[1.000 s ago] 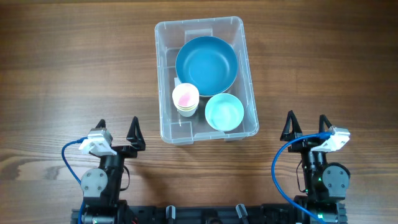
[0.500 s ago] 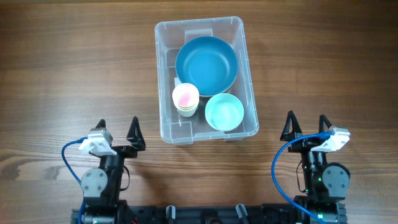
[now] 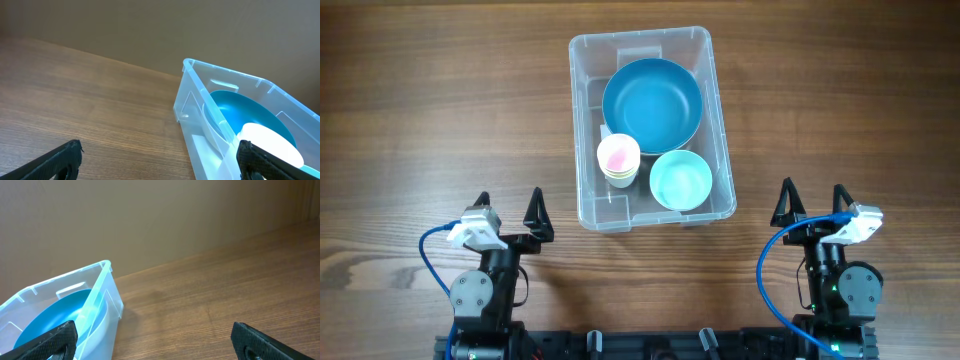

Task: Pack container

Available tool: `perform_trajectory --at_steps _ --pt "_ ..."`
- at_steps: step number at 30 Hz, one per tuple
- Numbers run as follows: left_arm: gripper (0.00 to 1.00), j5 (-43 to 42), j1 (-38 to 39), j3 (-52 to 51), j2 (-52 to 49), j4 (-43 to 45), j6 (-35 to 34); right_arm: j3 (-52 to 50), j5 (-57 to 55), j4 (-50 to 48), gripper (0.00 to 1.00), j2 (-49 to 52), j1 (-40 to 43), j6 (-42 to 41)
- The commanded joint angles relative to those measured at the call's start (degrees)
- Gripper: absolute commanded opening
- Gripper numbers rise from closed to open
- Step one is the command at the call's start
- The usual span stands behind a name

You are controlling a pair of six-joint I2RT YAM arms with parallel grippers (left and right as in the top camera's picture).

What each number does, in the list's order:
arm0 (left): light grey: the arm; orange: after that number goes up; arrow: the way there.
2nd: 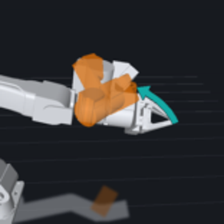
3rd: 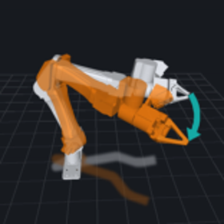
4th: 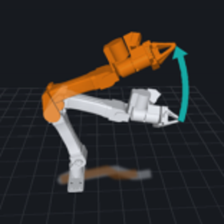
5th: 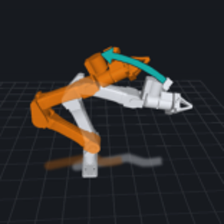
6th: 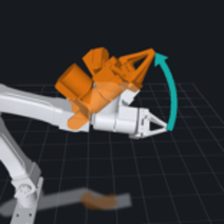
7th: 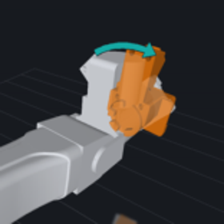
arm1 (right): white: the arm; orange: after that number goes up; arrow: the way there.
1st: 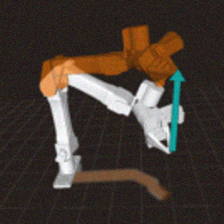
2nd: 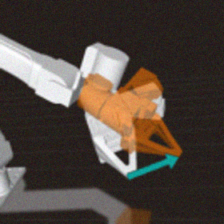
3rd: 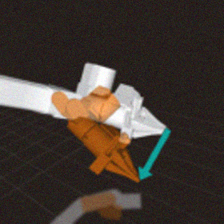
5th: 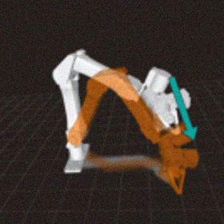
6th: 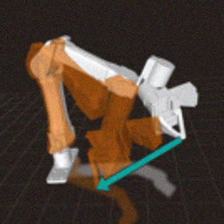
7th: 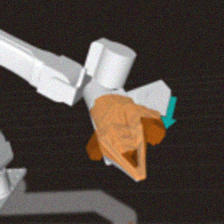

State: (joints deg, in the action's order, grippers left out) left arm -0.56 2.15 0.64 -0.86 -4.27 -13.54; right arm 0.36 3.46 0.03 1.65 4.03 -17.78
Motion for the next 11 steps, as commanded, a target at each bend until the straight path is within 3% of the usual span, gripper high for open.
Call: perform_trajectory --at_steps 1,11 --pt "1.00 -0.90 0.24 -0.22 -0.11 -0.26 1.36 -0.07 0.87 -0.20 1.00 0.07 -0.33 -0.42" --pt "1.00 -0.90 0.24 -0.22 -0.11 -0.26 1.36 -0.07 0.87 -0.20 1.00 0.07 -0.33 -0.42"
